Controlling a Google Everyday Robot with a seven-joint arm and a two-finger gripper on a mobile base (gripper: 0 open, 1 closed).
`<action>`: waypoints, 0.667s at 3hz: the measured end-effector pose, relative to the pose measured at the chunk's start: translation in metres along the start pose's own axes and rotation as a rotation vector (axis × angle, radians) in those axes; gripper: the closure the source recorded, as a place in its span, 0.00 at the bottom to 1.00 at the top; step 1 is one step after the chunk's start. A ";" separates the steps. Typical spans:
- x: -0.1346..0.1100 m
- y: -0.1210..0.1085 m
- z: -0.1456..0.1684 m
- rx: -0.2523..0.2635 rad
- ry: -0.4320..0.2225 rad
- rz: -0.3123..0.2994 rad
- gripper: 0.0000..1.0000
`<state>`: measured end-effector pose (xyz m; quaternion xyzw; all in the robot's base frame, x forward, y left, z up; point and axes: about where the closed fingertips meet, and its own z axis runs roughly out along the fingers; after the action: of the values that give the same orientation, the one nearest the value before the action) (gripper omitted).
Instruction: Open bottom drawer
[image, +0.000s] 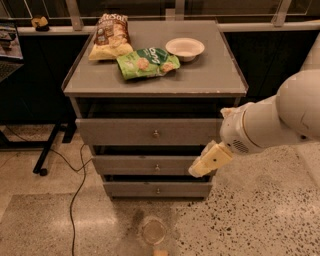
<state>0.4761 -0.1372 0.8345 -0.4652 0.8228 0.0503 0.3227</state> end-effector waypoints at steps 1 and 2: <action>-0.001 0.014 0.001 0.006 0.007 0.004 0.00; 0.013 0.031 0.020 -0.011 0.007 0.025 0.00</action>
Offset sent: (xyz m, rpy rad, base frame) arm -0.0295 0.0220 -0.0652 0.0332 0.0508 -0.0295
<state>0.4565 -0.1212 0.8046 -0.4566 0.8295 0.0571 0.3165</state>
